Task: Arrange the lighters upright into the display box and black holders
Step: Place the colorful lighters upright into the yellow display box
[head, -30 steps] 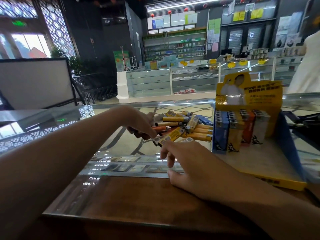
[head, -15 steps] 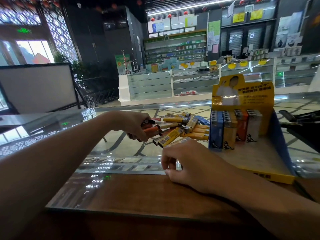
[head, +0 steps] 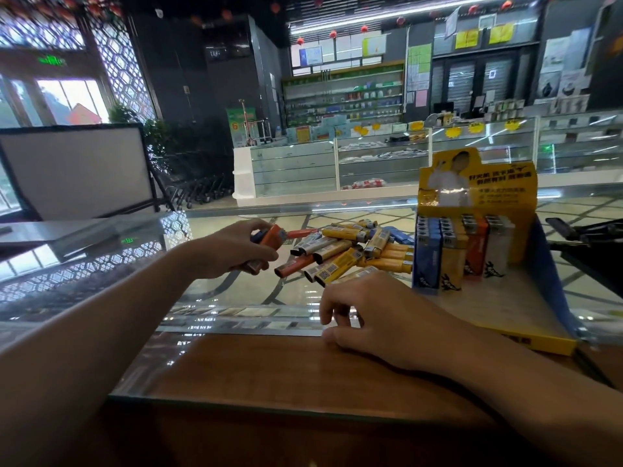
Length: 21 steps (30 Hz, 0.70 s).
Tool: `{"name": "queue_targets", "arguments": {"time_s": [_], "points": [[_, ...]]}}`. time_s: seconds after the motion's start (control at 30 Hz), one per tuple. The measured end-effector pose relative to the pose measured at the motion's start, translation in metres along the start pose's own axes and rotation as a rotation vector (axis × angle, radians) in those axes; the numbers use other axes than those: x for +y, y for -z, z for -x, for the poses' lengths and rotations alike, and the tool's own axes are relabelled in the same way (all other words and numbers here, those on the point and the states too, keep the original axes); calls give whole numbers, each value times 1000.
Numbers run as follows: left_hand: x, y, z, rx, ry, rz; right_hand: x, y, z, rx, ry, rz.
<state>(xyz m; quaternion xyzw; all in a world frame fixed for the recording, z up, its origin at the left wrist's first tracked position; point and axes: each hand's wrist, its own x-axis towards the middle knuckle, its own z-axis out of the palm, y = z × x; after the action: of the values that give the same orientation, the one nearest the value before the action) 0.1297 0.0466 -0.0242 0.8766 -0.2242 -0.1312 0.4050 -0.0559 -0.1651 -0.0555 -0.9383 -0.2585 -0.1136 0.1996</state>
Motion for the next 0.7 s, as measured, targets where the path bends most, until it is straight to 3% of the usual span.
{"name": "queue_targets", "arguments": {"time_s": [0.2,0.47,0.7], "points": [[2,-16,15,160,-93,244,-1,3,1,97,-31,-148],[49,-74,61,149,-289,420,1,27,7,474,-149,-444],[103,-118,72,20,-503,496,14,74,25,566,-226,-437]]}}
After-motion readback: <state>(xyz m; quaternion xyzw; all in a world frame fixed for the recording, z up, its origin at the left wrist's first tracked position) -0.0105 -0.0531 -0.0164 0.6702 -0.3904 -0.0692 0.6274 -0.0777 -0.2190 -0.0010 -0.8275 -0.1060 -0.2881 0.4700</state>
